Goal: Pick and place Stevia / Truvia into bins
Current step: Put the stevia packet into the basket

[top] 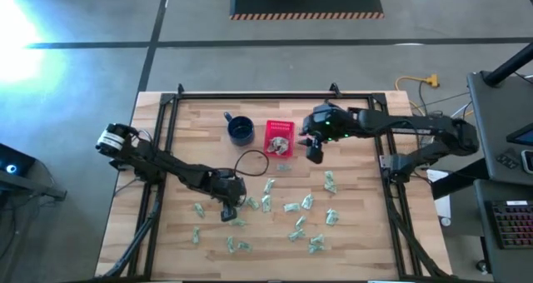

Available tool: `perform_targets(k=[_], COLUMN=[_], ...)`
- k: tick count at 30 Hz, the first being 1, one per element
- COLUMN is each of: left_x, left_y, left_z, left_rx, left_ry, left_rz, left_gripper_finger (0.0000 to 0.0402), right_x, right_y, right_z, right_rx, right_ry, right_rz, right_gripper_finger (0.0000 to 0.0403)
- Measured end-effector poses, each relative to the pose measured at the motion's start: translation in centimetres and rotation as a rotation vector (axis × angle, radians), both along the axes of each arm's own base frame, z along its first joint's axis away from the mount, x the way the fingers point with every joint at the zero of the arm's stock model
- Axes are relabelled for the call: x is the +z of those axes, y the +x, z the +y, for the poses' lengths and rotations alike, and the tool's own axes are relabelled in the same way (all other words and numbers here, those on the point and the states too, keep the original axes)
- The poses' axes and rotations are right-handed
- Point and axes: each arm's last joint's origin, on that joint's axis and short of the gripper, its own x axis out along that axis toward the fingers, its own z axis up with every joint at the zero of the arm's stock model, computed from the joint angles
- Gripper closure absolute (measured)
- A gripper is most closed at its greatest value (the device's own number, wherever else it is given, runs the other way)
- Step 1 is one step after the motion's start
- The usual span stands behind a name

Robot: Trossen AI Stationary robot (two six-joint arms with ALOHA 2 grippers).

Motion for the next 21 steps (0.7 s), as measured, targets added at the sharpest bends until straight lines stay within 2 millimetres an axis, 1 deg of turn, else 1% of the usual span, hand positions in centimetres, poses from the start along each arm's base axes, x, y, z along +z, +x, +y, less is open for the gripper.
perform_targets(k=[2, 4, 8, 14, 17, 21], left_x=[0.1, 0.2, 0.8, 3.3, 4.9, 7.3], left_y=[0.0, 0.1, 0.4, 2.2, 3.4, 5.0], left_z=[0.1, 0.1, 0.5, 1.6, 2.6, 4.5], left_rx=[-0.008, -0.006, 0.024, 0.019, 0.009, 0.023], left_ry=[0.017, 0.023, 0.050, 0.102, 0.165, 0.276], left_rz=[-0.008, -0.018, -0.054, -0.161, -0.222, -0.300], left_gripper_finger=[0.0377, 0.0394, 0.0390, 0.0393, 0.0394, 0.0394], right_x=[0.5, 1.0, 1.8, 2.1, 1.8, 0.7], right_y=[-1.1, -2.1, -4.2, -6.9, -7.8, -8.5], right_z=[0.5, 1.0, 2.0, 3.0, 3.3, 3.8], right_rx=[-0.005, -0.012, -0.016, -0.034, -0.049, -0.072], right_ry=[0.011, 0.023, 0.049, 0.095, 0.126, 0.174], right_rz=[-0.022, -0.046, -0.074, -0.078, -0.073, -0.059], right_gripper_finger=[0.0277, 0.0284, 0.0296, 0.0310, 0.0316, 0.0322])
